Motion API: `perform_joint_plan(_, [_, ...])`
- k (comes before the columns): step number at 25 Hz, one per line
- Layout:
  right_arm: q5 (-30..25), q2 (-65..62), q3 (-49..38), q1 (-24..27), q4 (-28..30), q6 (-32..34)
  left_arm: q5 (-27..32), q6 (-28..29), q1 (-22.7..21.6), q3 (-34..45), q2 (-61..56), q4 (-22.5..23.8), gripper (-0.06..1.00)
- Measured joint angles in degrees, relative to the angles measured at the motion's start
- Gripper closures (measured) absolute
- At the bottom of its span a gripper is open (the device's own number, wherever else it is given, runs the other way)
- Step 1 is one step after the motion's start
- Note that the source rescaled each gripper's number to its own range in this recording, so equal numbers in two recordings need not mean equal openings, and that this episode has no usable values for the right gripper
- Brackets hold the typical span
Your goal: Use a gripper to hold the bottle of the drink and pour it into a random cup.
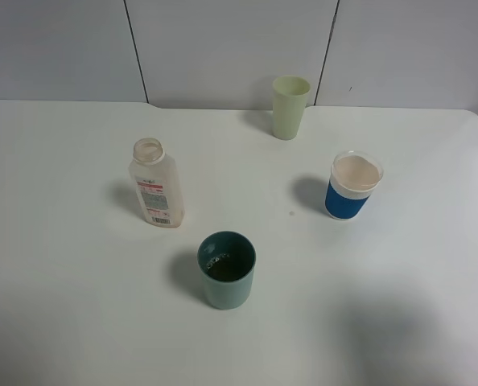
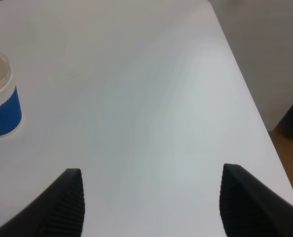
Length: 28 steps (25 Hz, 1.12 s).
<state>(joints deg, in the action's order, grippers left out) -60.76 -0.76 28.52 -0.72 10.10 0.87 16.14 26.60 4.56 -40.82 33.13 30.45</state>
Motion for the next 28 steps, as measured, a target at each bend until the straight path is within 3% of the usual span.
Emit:
perform_joint_plan(5, [0.0,0.0,0.0,0.0,0.0,0.0,15.37,-5.71,0.0,-2.86,-5.75,-5.04,-0.06])
perform_joint_plan(10, [0.0,0.0,0.0,0.0,0.0,0.0,22.59,-15.06,0.0,-3.09,-11.03,-16.6,-0.06])
perform_joint_plan(13, [0.0,0.0,0.0,0.0,0.0,0.0,26.38,-17.7,0.0,-3.15,-13.96,-20.11,-0.06])
perform_joint_plan(23, [0.0,0.0,0.0,0.0,0.0,0.0,41.12,-18.71,0.0,-3.19,-22.36,-19.74,-0.06])
perform_joint_plan(28, [0.0,0.0,0.0,0.0,0.0,0.0,43.62,-18.71,0.0,-0.08,-26.8,-20.37,-0.06])
